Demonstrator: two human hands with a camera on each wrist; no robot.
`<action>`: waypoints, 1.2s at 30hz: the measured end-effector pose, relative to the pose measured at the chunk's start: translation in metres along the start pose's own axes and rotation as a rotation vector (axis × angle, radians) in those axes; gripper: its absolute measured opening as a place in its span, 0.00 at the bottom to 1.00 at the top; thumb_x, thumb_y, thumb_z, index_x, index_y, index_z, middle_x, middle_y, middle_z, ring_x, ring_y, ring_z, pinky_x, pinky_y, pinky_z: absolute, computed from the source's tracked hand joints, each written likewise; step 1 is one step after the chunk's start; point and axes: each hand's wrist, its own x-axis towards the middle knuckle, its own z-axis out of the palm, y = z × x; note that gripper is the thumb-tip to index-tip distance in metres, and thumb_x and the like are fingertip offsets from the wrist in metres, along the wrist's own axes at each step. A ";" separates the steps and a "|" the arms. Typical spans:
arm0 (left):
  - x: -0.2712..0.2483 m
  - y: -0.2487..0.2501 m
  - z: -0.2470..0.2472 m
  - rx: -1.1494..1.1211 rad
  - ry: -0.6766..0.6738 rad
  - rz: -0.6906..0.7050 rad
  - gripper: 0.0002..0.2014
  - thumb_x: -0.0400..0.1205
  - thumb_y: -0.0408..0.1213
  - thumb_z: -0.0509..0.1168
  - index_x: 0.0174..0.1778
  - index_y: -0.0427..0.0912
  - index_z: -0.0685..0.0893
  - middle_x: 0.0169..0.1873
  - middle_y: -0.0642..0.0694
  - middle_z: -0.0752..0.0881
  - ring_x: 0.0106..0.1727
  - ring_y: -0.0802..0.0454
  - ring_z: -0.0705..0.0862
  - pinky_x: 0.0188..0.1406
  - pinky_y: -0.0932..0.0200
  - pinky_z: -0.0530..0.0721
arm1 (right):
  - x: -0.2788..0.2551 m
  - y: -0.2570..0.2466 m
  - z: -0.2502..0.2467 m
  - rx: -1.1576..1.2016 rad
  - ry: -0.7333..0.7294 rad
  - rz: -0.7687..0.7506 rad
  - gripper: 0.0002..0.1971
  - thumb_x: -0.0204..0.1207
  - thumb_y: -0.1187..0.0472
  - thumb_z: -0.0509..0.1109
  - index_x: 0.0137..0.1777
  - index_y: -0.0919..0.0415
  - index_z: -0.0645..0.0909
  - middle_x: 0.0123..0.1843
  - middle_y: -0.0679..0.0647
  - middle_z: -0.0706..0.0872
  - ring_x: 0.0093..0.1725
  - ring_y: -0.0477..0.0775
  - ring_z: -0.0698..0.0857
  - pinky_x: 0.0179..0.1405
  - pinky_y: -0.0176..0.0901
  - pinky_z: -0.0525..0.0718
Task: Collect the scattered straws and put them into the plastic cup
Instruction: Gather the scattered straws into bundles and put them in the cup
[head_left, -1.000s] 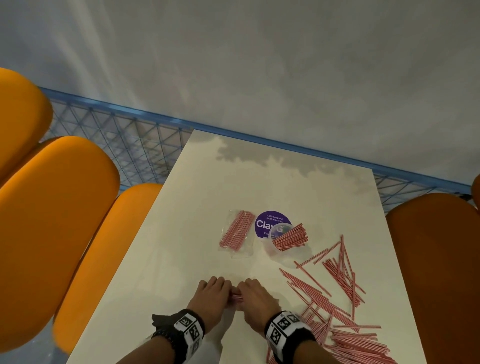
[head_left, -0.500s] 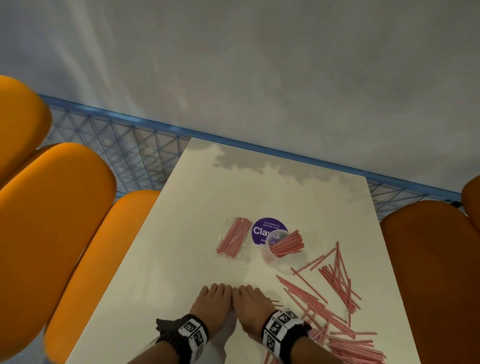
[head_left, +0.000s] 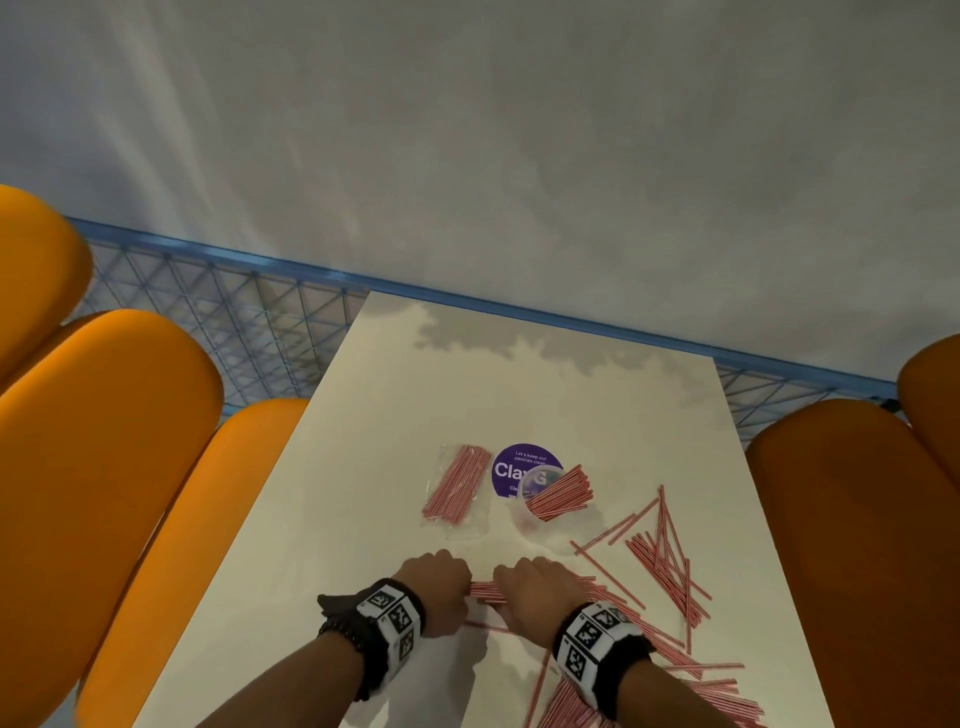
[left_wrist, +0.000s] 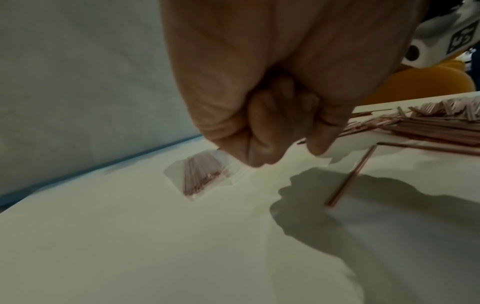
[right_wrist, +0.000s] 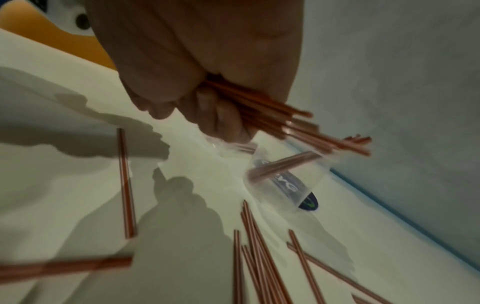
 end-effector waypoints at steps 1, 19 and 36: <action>-0.002 0.002 -0.001 -0.022 0.005 -0.001 0.12 0.77 0.39 0.59 0.53 0.42 0.81 0.53 0.40 0.81 0.52 0.41 0.83 0.46 0.52 0.79 | 0.000 -0.001 -0.002 -0.023 0.004 -0.004 0.16 0.83 0.52 0.57 0.56 0.64 0.78 0.55 0.65 0.85 0.52 0.67 0.83 0.49 0.54 0.78; -0.047 0.017 -0.042 -2.041 0.216 -0.119 0.28 0.80 0.62 0.59 0.49 0.36 0.85 0.45 0.37 0.89 0.49 0.43 0.86 0.51 0.48 0.81 | -0.032 -0.026 -0.087 0.393 0.196 0.095 0.19 0.84 0.49 0.56 0.36 0.58 0.79 0.31 0.49 0.81 0.31 0.48 0.82 0.36 0.45 0.84; -0.091 0.046 -0.072 -2.604 -0.332 0.285 0.39 0.78 0.63 0.59 0.72 0.29 0.76 0.68 0.29 0.79 0.69 0.33 0.76 0.75 0.35 0.63 | -0.061 -0.060 -0.147 1.866 0.823 -0.072 0.29 0.70 0.41 0.75 0.30 0.67 0.69 0.19 0.60 0.67 0.20 0.54 0.65 0.25 0.47 0.69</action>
